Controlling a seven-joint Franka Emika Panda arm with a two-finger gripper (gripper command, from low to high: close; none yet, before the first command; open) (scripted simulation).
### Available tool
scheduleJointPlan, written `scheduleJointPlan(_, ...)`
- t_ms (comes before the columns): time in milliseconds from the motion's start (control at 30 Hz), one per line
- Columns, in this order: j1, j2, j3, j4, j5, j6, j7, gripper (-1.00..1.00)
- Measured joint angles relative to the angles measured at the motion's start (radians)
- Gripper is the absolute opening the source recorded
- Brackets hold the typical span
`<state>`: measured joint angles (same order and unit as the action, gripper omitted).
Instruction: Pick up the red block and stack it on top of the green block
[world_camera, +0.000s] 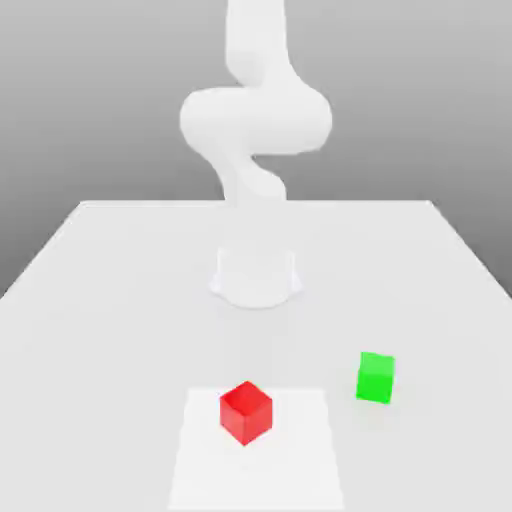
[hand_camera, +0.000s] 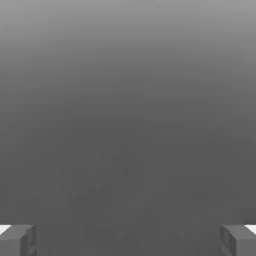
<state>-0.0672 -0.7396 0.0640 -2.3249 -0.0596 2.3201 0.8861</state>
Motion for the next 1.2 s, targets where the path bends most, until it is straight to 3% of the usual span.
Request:
scheduleJointPlan(367, -0.25, 0.291, 0.215, -0.106, -0.269, 0.073, 0.384, 0.0)
scheduleJointPlan(733, -0.381, 0.574, 0.283, -0.209, -0.463, 0.144, 0.71, 0.0)
scheduleJointPlan(967, -0.407, 0.705, 0.276, -0.286, -0.478, 0.226, 0.84, 0.0)
scheduleJointPlan(1200, -0.41, 0.766, 0.288, -0.375, -0.353, 0.345, 0.872, 0.0)
